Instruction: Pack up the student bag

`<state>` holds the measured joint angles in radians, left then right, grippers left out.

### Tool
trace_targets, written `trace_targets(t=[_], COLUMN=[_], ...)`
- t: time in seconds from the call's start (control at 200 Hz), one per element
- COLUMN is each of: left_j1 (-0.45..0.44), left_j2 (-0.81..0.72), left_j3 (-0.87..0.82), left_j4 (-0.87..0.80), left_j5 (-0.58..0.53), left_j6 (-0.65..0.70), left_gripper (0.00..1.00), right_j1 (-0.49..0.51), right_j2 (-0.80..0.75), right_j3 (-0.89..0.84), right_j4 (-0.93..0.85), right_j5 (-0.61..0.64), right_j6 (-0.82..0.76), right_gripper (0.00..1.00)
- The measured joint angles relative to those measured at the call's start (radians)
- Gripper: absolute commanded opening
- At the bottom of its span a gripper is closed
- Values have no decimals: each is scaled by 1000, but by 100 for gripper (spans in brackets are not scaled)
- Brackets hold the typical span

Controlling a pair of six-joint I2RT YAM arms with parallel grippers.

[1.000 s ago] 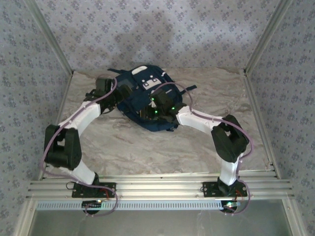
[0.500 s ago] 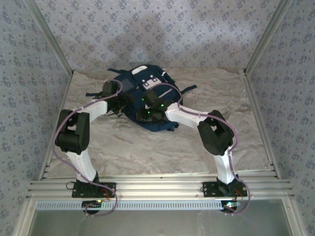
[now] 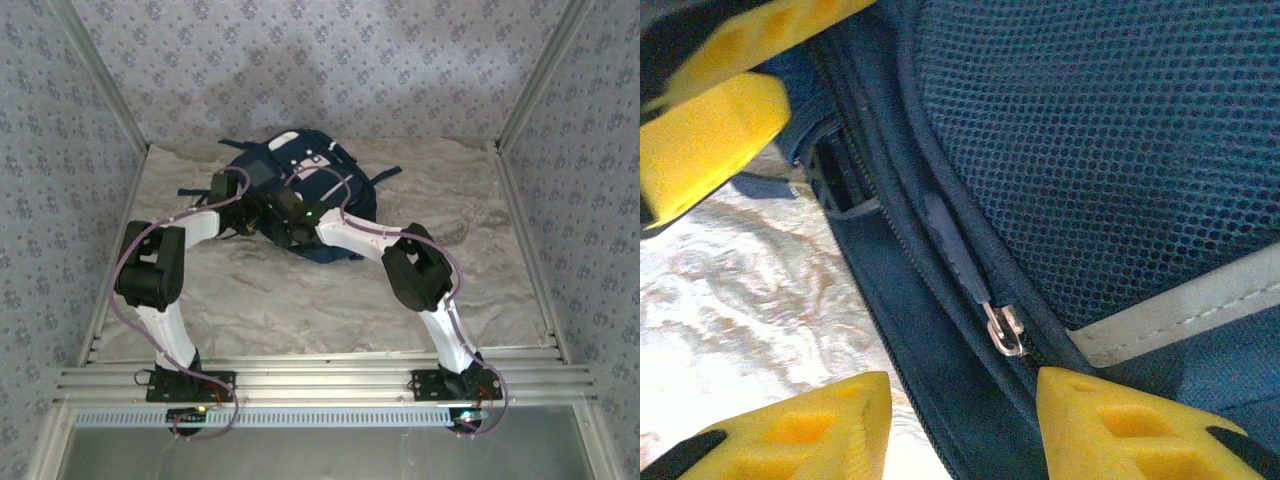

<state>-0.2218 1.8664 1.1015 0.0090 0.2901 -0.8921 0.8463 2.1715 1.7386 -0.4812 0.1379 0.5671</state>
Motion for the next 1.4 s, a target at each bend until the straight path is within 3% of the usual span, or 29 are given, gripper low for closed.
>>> trace_targets(t=[0.235,0.46,0.77,0.87,0.989,1.039,1.399], left_j1=[-66,-124,-127,-129,-137,-140,-172], left_j2=[-19,-35,-66,-77,-80,-80,14], left_j3=[-59,-100,-62,-34,0,8,109], left_j4=[51,45,-62,-56,-26,-10,4], left_j5=[63,125,144,165,201,217,229], left_j6=[-31,-60,-66,-78,-98,-92,-44], left_gripper=[69,69,74,66,35,27,31], right_j1=[-87,-205,-256,-261,-263,-265,-334], right_j2=[-71,-195,-248,-248,-253,-266,-466], right_j3=[-130,-350,-432,-449,-473,-487,-563], right_j4=[37,244,350,378,411,420,396], right_j5=[0,-183,-302,-315,-321,-327,-325], right_j6=[38,148,241,274,299,304,273], right_gripper=[48,49,52,52,52,53,54])
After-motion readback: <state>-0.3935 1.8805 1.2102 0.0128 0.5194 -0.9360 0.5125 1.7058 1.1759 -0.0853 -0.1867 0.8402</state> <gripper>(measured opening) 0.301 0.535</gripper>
